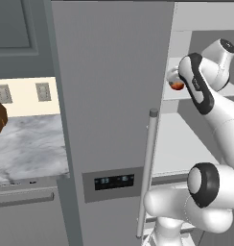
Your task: Pick the peach and pear from the fridge and place them inside the tupperware on the counter.
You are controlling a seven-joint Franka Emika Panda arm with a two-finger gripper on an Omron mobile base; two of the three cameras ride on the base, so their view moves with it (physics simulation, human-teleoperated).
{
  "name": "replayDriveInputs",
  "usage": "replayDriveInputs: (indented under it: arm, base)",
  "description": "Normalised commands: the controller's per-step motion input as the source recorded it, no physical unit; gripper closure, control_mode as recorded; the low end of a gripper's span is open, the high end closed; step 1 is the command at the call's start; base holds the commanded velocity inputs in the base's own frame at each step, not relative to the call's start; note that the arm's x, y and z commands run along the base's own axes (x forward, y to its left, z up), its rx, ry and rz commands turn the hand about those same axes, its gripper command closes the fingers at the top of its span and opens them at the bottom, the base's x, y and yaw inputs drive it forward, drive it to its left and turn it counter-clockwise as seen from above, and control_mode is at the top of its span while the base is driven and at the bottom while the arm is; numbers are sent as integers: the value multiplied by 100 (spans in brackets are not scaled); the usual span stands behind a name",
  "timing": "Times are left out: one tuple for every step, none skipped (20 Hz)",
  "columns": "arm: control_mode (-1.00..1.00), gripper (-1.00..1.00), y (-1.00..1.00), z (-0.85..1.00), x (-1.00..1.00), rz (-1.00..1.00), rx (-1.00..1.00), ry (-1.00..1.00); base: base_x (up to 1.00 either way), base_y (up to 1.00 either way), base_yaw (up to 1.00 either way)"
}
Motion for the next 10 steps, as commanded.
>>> replayDriveInputs:
  arm:
    - [-100, -100, 7, -5, 0, 0, 0, 0]
    - [-100, -100, 10, -7, 0, 0, 0, 0]
    - [-100, -100, 10, -4, 0, 0, 0, 0]
    - [-100, -100, 5, -4, 0, 0, 0, 0]
    - [-100, 100, 10, -6, 0, 0, 0, 0]
    - [-100, 100, 12, -7, 0, 0, 0, 0]
    - [-100, 100, 4, -10, 0, 0, 0, 0]
    - [-100, 100, 0, -14, 0, 0, 0, 0]
    - [-100, 100, 0, -7, 0, 0, 0, 1]
    - [-100, 100, 0, -7, 0, 0, 0, 32]
  base:
    - [0, 0, 0]
    - [0, 0, 0]
    - [0, 0, 0]
    - [0, 0, 0]
    - [0, 0, 0]
    - [0, 0, 0]
    - [0, 0, 0]
    - [0, 0, 0]
    - [0, 0, 0]
    - [0, 0, 0]
